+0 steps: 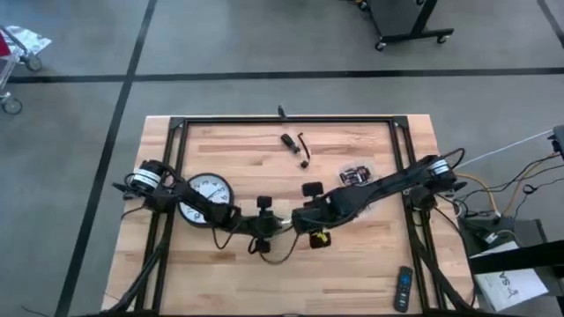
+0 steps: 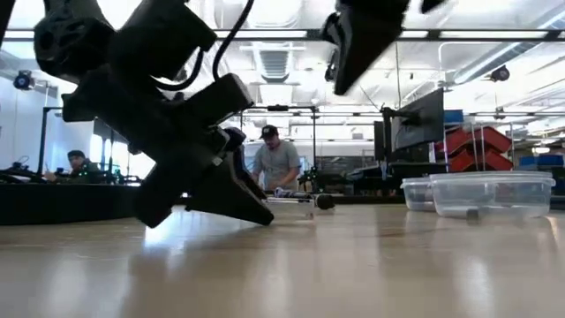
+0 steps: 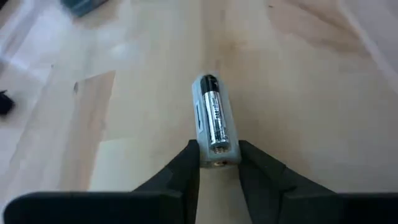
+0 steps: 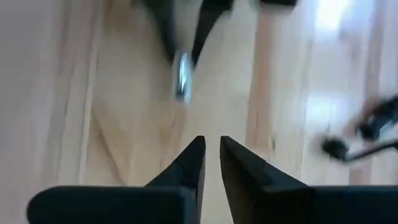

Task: Insert battery
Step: Insert the silver battery into the white flashlight battery holder

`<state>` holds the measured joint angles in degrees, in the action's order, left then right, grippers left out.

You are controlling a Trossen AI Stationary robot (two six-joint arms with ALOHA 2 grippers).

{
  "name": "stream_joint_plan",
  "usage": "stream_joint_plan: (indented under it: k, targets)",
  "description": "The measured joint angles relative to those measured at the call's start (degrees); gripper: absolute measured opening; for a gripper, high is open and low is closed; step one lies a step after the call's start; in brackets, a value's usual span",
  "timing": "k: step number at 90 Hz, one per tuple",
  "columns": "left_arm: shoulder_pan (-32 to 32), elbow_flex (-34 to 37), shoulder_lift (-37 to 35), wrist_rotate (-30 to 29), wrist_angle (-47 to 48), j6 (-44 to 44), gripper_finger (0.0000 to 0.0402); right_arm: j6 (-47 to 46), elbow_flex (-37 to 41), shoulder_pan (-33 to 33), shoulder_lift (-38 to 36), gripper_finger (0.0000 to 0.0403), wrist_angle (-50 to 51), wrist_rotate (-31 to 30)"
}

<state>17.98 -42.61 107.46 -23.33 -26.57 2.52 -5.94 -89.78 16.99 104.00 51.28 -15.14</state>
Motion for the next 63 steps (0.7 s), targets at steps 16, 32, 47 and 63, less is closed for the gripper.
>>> stream_joint_plan:
  k: [16,32,47,63]
  targets:
    - [-0.09,0.02,-0.02,0.17,0.07,-0.85,0.0082,3.46,4.48,-0.63,1.75,0.0013,-13.95,0.22]
    - [-0.11,0.02,-0.13,1.49,0.63,-2.50,0.0082,4.44,7.24,-2.87,7.15,0.0001,-19.17,0.09]
    - [-0.09,0.07,-0.13,1.57,0.68,-4.35,0.0082,5.05,7.24,-3.96,11.38,0.0002,-22.09,0.46]
    - [-0.09,0.07,-0.13,1.63,0.79,-6.33,0.0082,5.39,7.24,-3.98,12.97,0.0002,-23.94,1.86]
